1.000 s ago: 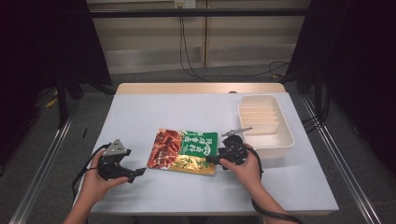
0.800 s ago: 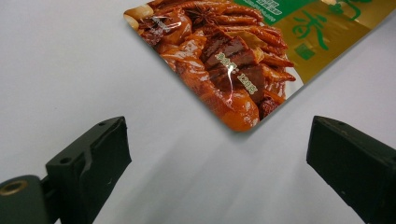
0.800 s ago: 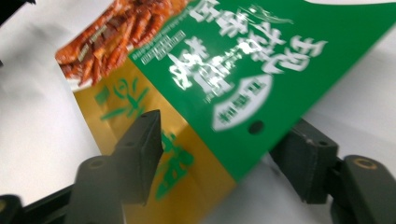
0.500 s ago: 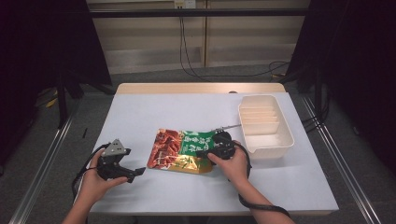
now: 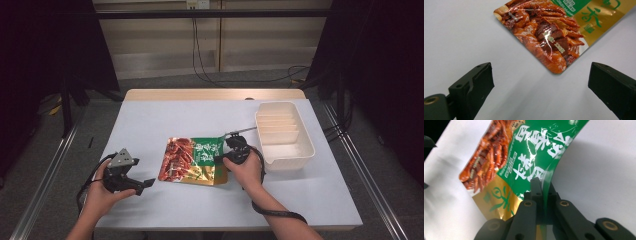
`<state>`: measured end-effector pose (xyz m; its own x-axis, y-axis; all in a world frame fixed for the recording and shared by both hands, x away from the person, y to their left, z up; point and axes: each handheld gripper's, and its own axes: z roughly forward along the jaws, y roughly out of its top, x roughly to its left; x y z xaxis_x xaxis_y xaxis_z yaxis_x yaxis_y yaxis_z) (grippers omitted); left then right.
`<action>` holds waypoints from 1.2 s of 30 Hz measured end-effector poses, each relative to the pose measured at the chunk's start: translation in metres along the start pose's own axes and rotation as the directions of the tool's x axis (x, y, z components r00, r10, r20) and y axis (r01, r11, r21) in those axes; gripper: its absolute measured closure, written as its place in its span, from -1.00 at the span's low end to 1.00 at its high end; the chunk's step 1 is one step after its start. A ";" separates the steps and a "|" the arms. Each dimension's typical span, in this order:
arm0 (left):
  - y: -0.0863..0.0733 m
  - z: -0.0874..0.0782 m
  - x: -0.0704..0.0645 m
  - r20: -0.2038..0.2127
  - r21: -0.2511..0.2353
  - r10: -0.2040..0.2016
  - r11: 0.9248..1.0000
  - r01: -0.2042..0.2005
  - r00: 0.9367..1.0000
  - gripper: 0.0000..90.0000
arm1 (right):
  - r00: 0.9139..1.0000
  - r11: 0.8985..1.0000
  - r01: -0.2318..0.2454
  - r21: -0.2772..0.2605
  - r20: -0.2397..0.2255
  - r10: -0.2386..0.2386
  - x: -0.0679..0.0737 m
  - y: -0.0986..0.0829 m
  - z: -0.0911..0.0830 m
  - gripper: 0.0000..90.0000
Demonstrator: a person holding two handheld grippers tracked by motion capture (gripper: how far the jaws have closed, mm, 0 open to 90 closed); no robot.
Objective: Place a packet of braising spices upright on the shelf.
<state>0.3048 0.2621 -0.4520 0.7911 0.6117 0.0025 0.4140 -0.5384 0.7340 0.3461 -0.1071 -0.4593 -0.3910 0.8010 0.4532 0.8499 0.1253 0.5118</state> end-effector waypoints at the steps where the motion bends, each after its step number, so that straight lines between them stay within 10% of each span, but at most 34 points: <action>1: 0.000 0.000 0.000 0.003 -0.001 -0.004 1.000 0.004 1.000 -0.87 | 1.000 1.000 0.000 0.003 0.003 0.000 0.002 0.002 -0.002 1.00; 20: 0.000 -0.001 0.000 0.018 -0.020 -0.008 1.000 0.008 1.000 -0.87 | 0.990 0.978 0.124 0.166 0.047 -0.133 0.031 0.077 -0.065 1.00; 36: -0.001 -0.001 0.000 0.015 -0.028 -0.017 0.999 0.017 1.000 -0.87 | 0.952 0.914 0.284 0.288 0.027 -0.305 0.061 0.121 -0.095 1.00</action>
<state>0.3041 0.2634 -0.4517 0.7905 0.6121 -0.0200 0.4147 -0.5110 0.7529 0.3914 -0.0983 -0.3007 -0.6217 0.7402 0.2560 0.7677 0.5111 0.3866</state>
